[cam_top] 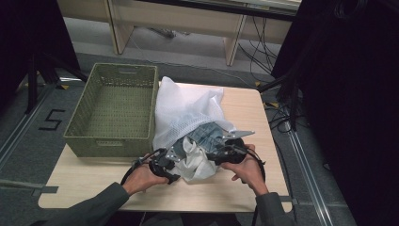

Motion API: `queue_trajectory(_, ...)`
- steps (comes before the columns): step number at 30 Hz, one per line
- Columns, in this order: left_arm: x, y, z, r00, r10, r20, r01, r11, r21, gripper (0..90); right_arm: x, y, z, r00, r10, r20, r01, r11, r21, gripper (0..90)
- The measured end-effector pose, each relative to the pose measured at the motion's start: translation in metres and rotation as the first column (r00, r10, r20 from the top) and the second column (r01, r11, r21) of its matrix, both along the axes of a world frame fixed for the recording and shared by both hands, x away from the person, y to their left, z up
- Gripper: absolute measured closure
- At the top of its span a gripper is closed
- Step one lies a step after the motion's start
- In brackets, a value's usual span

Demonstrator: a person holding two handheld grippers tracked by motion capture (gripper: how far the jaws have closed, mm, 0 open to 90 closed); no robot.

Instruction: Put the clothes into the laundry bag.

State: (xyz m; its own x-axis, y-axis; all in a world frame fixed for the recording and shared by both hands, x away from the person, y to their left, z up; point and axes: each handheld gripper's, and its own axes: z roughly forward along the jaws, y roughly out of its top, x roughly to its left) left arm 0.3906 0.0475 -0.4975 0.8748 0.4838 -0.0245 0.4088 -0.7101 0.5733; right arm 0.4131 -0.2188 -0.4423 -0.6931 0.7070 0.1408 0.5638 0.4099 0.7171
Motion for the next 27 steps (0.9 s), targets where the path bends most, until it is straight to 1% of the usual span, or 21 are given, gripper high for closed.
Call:
queue_trajectory(1, 0.0, 0.0, 0.0, 0.9999, -0.007, 0.012, 0.007, 1.0, 0.005, 54.9, -0.002, 0.007, -0.003, 0.9997, 0.018, -0.019, -0.019, 1.0, -0.017, 37.5)
queue_trajectory(3, -0.002, 0.001, 0.0, 1.0, 0.004, 0.006, -0.004, 1.0, 0.006, 58.3, -0.002, 0.017, -0.01, 0.9994, 0.029, -0.019, -0.03, 0.999, -0.027, 36.4)
queue_trajectory(4, -0.002, 0.001, 0.0, 0.9999, 0.002, 0.012, -0.002, 0.9999, 0.01, 60.7, -0.002, 0.022, -0.014, 0.9992, 0.027, -0.029, -0.029, 0.998, -0.055, 36.2)
queue_trajectory(5, -0.001, 0.002, 0.0, 0.9999, 0.006, 0.015, -0.006, 1.0, 0.008, 64.3, 0.0, 0.026, -0.019, 0.9995, 0.025, -0.022, -0.027, 0.997, -0.074, 35.4)
queue_trajectory(8, 0.0, 0.004, 0.001, 0.9999, 0.002, 0.016, -0.002, 1.0, 0.009, 73.6, 0.008, 0.037, -0.034, 0.9998, -0.002, -0.022, -0.001, 0.989, -0.15, 34.8)
queue_trajectory(9, -0.001, 0.004, 0.0, 0.9999, 0.006, 0.011, -0.006, 1.0, 0.007, 75.7, 0.012, 0.043, -0.038, 0.9994, -0.019, -0.029, 0.014, 0.986, -0.163, 34.7)
queue_trajectory(10, -0.001, 0.004, 0.001, 0.9998, -0.001, 0.019, 0.0, 0.9999, 0.011, 78.0, 0.016, 0.049, -0.043, 0.9995, -0.029, -0.015, 0.025, 0.98, -0.199, 35.2)
queue_trajectory(11, -0.002, 0.004, 0.0, 0.9999, -0.001, 0.014, 0.0, 0.9999, 0.01, 80.2, 0.019, 0.051, -0.044, 0.9993, -0.029, -0.026, 0.022, 0.975, -0.221, 37.8)
queue_trajectory(12, -0.003, 0.004, 0.001, 0.9998, -0.012, 0.016, 0.011, 0.9998, 0.017, 81.1, 0.022, 0.054, -0.047, 0.9991, -0.042, -0.003, 0.041, 0.975, -0.221, 44.9)
queue_trajectory(13, -0.004, 0.004, 0.001, 0.9997, -0.017, 0.016, 0.017, 0.9997, 0.015, 82.7, 0.025, 0.056, -0.049, 0.9982, -0.054, 0.024, 0.058, 0.968, -0.244, 57.2)
queue_trajectory(14, -0.004, 0.004, 0.001, 0.9996, -0.022, 0.017, 0.022, 0.9996, 0.015, 83.8, 0.028, 0.054, -0.046, 0.9982, -0.058, 0.015, 0.06, 0.962, -0.267, 64.2)
queue_trajectory(15, -0.004, 0.004, 0.001, 0.9996, -0.024, 0.017, 0.023, 0.9996, 0.014, 85.6, 0.031, 0.053, -0.047, 0.9979, -0.062, 0.02, 0.065, 0.965, -0.255, 74.7)
queue_trajectory(16, -0.004, 0.004, 0.001, 0.9996, -0.024, 0.016, 0.024, 0.9996, 0.014, 86.3, 0.032, 0.053, -0.046, 0.9973, -0.067, 0.031, 0.073, 0.962, -0.262, 77.8)
queue_trajectory(17, -0.004, 0.004, 0.001, 0.9995, -0.025, 0.016, 0.025, 0.9996, 0.014, 86.7, 0.034, 0.052, -0.046, 0.9969, -0.055, 0.056, 0.069, 0.957, -0.282, 79.2)
queue_trajectory(18, -0.005, 0.004, 0.001, 0.9995, -0.029, 0.017, 0.028, 0.9995, 0.017, 87.0, 0.034, 0.052, -0.045, 0.9968, -0.052, 0.061, 0.068, 0.954, -0.292, 80.3)
queue_trajectory(19, -0.006, 0.004, 0.001, 0.9997, -0.024, 0.008, 0.024, 0.9996, 0.015, 87.3, 0.033, 0.053, -0.043, 0.997, -0.051, 0.058, 0.065, 0.957, -0.283, 80.8)
queue_trajectory(20, -0.006, 0.005, 0.001, 0.9991, -0.039, 0.017, 0.039, 0.999, 0.021, 87.5, 0.032, 0.052, -0.041, 0.9965, -0.055, 0.063, 0.07, 0.956, -0.285, 81.2)
queue_trajectory(22, -0.01, 0.003, 0.001, 0.999, -0.045, 0.006, 0.045, 0.999, 0.006, 87.7, 0.032, 0.046, -0.035, 0.9946, -0.059, 0.086, 0.081, 0.955, -0.287, 81.5)
queue_trajectory(24, -0.015, -0.002, 0.0, 0.9985, -0.055, 0.001, 0.055, 0.9984, -0.012, 87.9, 0.031, 0.032, -0.027, 0.9915, -0.084, 0.099, 0.11, 0.948, -0.298, 81.6)
queue_trajectory(25, -0.016, -0.005, 0.0, 0.9974, -0.071, -0.002, 0.071, 0.9974, -0.005, 88.0, 0.03, 0.023, -0.023, 0.9911, -0.098, 0.09, 0.121, 0.946, -0.301, 81.7)
queue_trajectory(27, -0.02, -0.012, 0.0, 0.996, -0.089, -0.003, 0.089, 0.9959, -0.012, 88.0, 0.028, 0.002, -0.019, 0.9885, -0.135, 0.067, 0.149, 0.948, -0.28, 81.7)
